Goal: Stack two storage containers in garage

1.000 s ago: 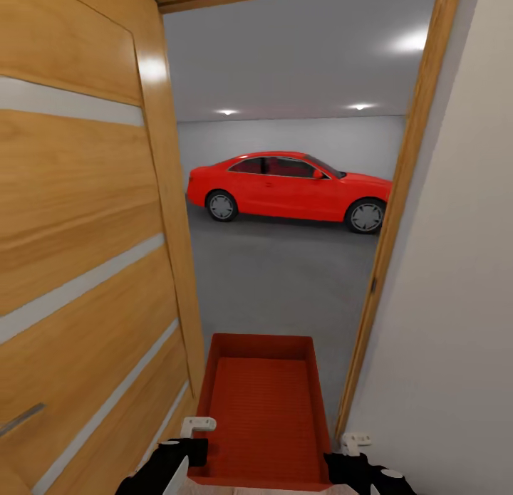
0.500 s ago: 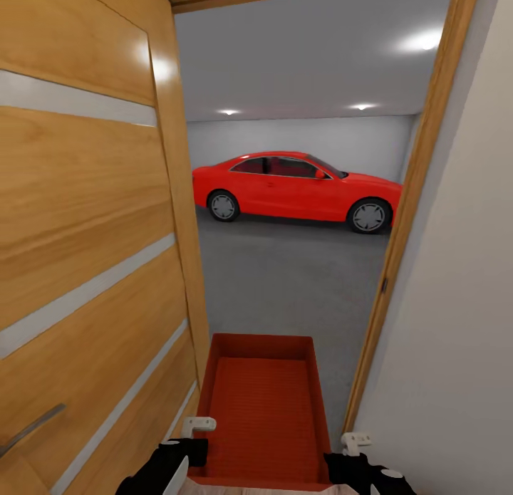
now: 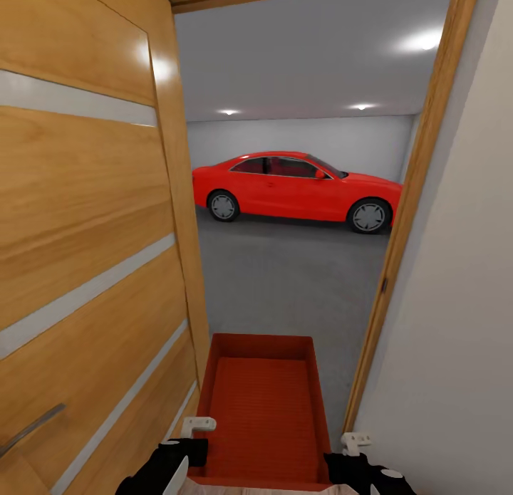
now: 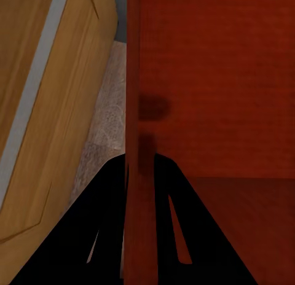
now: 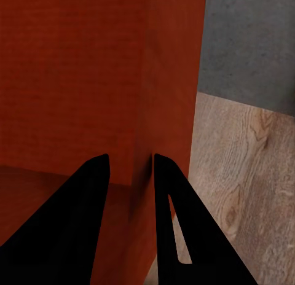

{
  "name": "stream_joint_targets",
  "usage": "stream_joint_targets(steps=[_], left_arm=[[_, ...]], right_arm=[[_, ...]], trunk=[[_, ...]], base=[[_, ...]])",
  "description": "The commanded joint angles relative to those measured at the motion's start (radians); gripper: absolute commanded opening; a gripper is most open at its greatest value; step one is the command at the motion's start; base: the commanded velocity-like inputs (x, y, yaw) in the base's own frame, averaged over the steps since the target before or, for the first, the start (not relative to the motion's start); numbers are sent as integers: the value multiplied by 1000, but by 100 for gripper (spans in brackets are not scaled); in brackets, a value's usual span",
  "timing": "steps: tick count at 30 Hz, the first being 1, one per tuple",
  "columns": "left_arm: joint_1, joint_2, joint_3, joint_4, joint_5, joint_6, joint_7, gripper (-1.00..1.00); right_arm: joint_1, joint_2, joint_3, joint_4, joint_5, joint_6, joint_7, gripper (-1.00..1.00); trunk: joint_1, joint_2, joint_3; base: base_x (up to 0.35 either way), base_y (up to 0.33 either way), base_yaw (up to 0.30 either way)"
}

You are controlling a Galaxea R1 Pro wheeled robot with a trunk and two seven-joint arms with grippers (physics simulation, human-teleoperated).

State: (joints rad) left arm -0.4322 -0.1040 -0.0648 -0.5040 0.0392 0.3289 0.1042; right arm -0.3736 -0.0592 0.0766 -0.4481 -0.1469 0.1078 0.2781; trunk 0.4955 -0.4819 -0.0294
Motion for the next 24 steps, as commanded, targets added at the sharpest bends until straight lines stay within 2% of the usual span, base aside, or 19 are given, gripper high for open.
stream_joint_targets(steps=[1, 5, 24], left_arm=[[-2, -6, 13, -4, -7, 9, 37, -100], [-2, -6, 13, -4, -7, 9, 37, -100], [-2, -6, 13, -4, -7, 9, 37, -100]], right_arm=[[1, 0, 12, -1, 55, 5, -10, -100], [1, 0, 11, -1, 54, 5, -10, -100], [1, -1, 11, -1, 53, 6, -10, -100]], trunk=[[1, -2, -2], [1, -2, -2], [1, -2, -2]], base=[[0, 0, 0], [0, 0, -126], [0, 0, -277]])
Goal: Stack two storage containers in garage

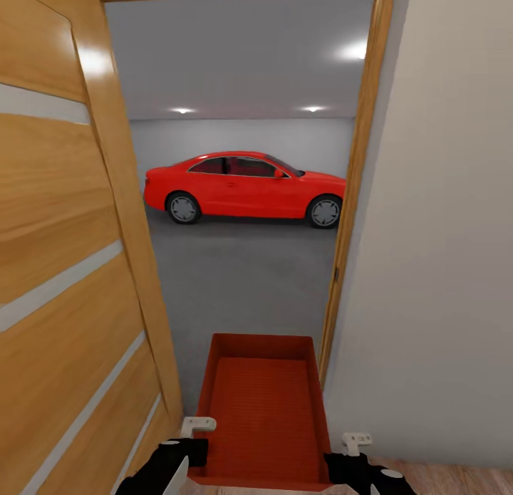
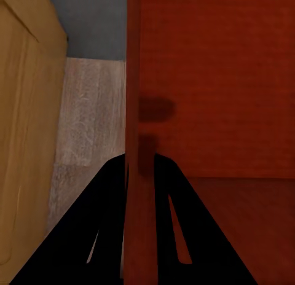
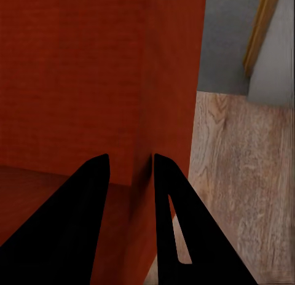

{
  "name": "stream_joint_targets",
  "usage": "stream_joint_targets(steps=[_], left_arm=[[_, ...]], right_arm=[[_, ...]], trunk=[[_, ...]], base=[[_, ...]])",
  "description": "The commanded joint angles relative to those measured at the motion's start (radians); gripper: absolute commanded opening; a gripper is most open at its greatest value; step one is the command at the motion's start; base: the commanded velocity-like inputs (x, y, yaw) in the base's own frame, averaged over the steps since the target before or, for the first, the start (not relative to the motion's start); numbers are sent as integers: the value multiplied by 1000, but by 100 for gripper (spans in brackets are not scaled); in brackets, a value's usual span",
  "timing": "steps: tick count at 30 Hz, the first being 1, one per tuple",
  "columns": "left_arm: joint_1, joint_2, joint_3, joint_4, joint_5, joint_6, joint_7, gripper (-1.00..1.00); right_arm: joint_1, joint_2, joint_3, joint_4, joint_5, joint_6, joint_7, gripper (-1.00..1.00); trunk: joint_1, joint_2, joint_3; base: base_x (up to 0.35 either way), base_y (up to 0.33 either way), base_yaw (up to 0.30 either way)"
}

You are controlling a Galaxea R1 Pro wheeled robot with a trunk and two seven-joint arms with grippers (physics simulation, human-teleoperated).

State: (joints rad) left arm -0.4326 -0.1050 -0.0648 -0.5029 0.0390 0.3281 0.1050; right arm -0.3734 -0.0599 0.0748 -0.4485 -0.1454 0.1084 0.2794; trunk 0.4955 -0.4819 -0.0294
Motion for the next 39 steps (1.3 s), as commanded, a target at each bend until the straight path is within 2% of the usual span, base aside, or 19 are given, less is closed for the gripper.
stream_joint_targets(steps=[1, 7, 15, 30, 39], left_arm=[[-2, -5, 13, -5, -7, 9, 36, -100], [-2, -5, 13, -5, -7, 9, 36, -100], [-2, -5, 13, -5, -7, 9, 36, -100], [-2, -5, 13, -5, -7, 9, 36, -100], [-2, -5, 13, -5, -7, 10, 36, -100]], right_arm=[[1, 1, 13, -1, 52, 5, -11, -100], [1, 0, 13, -1, 52, 5, -11, -100], [1, 1, 13, -1, 52, 5, -11, -100], [1, 0, 13, -1, 52, 5, -11, -100], [1, 0, 13, -1, 53, 5, -11, -100]], trunk=[[1, -2, -2], [1, -2, -2], [1, -2, -2], [1, -2, -2], [1, -2, -2]], base=[[0, 0, -248], [0, 16, -80], [0, 185, -2], [1, 10, 0], [237, 0, 0]])
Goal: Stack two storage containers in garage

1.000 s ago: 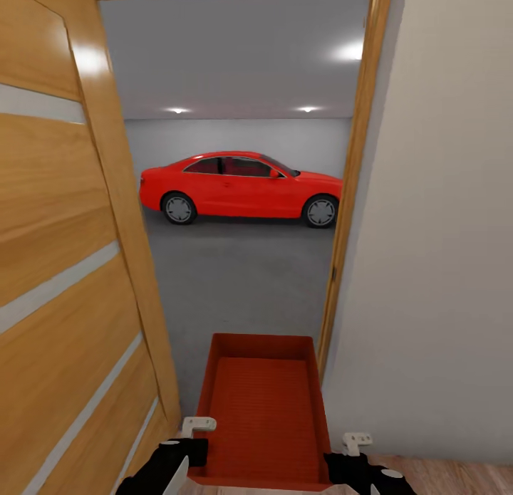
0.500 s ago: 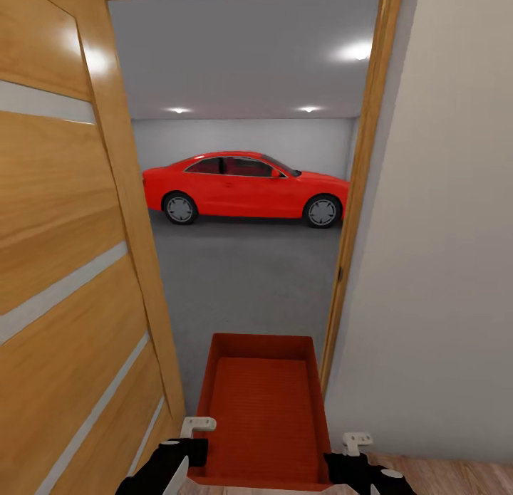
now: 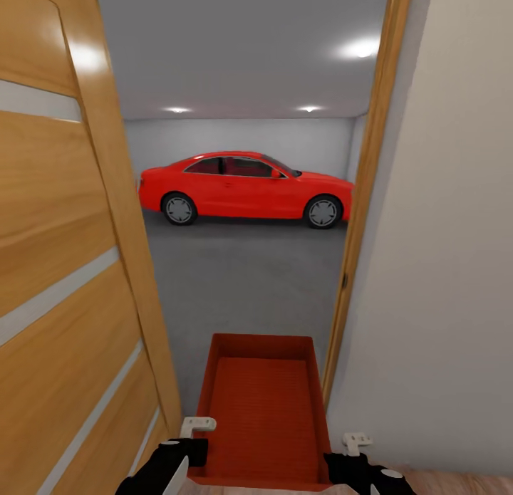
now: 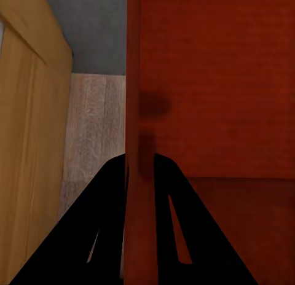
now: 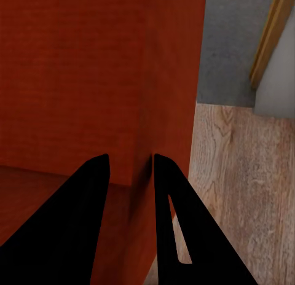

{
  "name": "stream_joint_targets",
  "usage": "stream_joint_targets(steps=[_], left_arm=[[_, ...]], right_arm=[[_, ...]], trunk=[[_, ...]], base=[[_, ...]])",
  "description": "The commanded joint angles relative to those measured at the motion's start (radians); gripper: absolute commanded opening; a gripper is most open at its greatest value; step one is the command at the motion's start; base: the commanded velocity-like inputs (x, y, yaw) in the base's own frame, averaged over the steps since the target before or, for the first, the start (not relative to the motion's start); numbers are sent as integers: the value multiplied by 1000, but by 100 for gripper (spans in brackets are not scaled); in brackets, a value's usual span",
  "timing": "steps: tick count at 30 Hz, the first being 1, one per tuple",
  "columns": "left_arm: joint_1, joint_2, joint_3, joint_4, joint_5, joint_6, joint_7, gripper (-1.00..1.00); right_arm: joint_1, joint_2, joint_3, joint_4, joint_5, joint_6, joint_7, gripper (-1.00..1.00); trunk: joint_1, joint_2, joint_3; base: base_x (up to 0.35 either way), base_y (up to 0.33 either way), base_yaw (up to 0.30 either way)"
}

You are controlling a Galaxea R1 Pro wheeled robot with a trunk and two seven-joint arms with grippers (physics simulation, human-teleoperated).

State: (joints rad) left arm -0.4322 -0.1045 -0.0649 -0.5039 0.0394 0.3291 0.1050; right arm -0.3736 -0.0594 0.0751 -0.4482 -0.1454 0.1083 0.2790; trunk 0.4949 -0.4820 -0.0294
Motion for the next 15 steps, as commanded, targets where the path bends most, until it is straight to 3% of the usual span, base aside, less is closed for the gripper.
stream_joint_targets(steps=[1, 8, 15], left_arm=[[-2, -6, 13, -4, -7, 9, 36, -100], [-2, -6, 13, -4, -7, 8, 36, -100], [-2, -6, 13, -4, -7, 8, 36, -100]], right_arm=[[1, 0, 12, -1, 53, 5, -11, -100], [1, 0, 12, -1, 53, 5, -11, -100], [1, 0, 12, -1, 52, 5, -11, -100]], trunk=[[1, -2, -2], [1, -2, -2], [1, -2, -2]], base=[[317, 0, 0], [317, 0, 0], [66, 0, -88]])
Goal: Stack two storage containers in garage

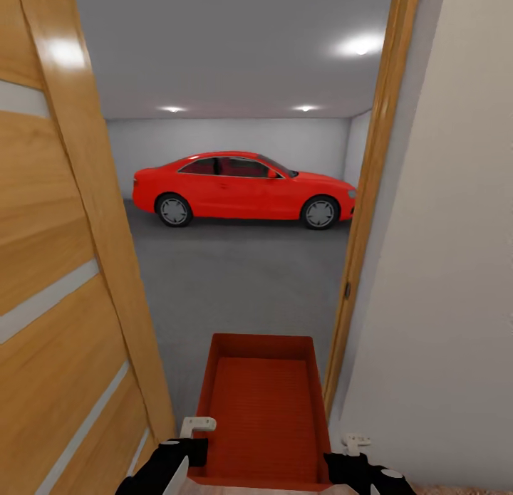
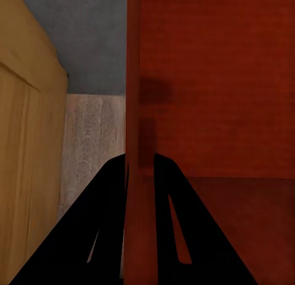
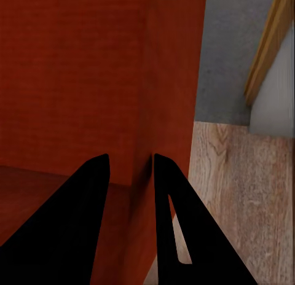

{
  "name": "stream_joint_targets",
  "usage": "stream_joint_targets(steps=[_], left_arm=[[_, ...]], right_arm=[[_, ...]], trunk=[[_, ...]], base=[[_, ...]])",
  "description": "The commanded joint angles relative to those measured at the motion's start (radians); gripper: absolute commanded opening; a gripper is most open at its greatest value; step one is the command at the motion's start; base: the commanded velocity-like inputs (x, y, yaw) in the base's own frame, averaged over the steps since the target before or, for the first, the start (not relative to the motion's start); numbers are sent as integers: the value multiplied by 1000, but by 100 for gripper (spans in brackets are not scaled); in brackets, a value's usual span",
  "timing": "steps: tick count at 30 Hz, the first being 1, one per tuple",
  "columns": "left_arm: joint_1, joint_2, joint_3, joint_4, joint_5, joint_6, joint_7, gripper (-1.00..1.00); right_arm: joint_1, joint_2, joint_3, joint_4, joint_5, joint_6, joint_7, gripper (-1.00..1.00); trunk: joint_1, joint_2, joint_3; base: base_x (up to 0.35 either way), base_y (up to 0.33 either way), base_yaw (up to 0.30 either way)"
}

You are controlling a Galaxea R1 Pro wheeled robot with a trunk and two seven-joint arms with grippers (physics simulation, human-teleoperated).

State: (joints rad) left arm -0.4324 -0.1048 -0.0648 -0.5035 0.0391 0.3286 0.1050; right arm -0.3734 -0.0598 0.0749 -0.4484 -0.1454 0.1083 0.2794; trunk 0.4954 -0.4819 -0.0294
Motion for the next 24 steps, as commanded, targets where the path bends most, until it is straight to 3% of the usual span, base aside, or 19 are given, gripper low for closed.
stream_joint_targets(steps=[1, 15, 24], left_arm=[[-2, -6, 13, -4, -7, 9, 36, -100], [-2, -6, 13, -4, -7, 9, 36, -100], [-2, -6, 13, -4, -7, 9, 36, -100]], right_arm=[[1, 0, 13, -1, 52, 5, -11, -100], [1, 0, 13, -1, 53, 5, -11, -100], [1, 0, 13, -1, 53, 5, -11, -100]], trunk=[[1, -2, -2], [1, -2, -2], [1, -2, -2]], base=[[8, 0, -124], [6, 1, -12], [213, 125, 0]])
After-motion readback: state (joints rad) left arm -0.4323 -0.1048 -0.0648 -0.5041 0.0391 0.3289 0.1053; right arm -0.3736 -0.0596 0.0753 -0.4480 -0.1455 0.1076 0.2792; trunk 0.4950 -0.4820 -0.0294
